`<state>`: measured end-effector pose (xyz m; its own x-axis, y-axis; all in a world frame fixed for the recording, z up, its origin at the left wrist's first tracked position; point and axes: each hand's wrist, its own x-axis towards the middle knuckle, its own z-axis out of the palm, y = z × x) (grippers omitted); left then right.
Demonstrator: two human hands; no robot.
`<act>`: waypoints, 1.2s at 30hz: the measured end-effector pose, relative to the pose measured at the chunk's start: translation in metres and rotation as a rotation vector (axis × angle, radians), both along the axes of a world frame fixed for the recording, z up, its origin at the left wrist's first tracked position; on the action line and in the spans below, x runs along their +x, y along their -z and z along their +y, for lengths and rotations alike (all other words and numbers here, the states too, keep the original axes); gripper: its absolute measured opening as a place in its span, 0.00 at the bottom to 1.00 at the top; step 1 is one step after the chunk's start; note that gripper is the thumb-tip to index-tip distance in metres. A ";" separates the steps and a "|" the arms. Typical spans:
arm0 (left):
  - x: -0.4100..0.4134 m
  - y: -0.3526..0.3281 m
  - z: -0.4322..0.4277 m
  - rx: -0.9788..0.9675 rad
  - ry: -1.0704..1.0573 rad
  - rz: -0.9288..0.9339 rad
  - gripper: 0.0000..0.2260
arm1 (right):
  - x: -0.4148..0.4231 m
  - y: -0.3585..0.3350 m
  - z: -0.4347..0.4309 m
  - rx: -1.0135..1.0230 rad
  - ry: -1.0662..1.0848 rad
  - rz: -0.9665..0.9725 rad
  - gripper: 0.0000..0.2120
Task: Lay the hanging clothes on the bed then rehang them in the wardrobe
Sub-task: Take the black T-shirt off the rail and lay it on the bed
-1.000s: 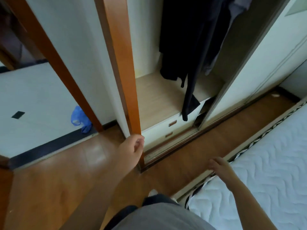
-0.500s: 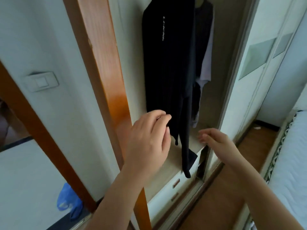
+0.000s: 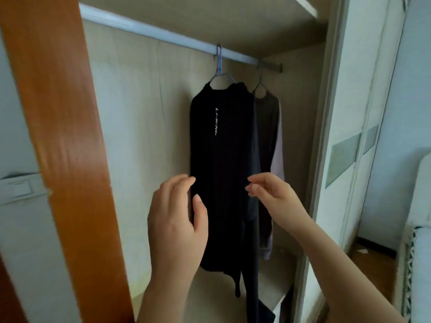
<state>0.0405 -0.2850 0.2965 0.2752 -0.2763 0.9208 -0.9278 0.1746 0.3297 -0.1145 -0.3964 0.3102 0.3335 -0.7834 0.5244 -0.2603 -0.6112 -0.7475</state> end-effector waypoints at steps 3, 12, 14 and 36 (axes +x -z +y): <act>0.003 -0.011 -0.041 -0.048 -0.043 0.047 0.16 | 0.007 -0.028 -0.041 -0.101 -0.022 0.005 0.09; 0.018 -0.089 -0.181 -0.131 -0.102 -0.052 0.17 | 0.024 -0.137 -0.158 -0.532 0.117 -0.031 0.13; 0.027 -0.102 -0.200 -0.084 -0.126 -0.101 0.17 | 0.034 -0.155 -0.180 -0.548 0.216 0.028 0.16; 0.080 -0.125 -0.241 -0.011 -0.068 -0.161 0.19 | 0.063 -0.216 -0.246 -0.325 0.329 0.274 0.14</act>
<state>0.1207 -0.5259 0.4211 0.1417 -0.2521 0.9573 -0.9783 0.1122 0.1743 -0.0513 -0.6428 0.5260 0.2566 -0.6810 0.6858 -0.6360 -0.6533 -0.4108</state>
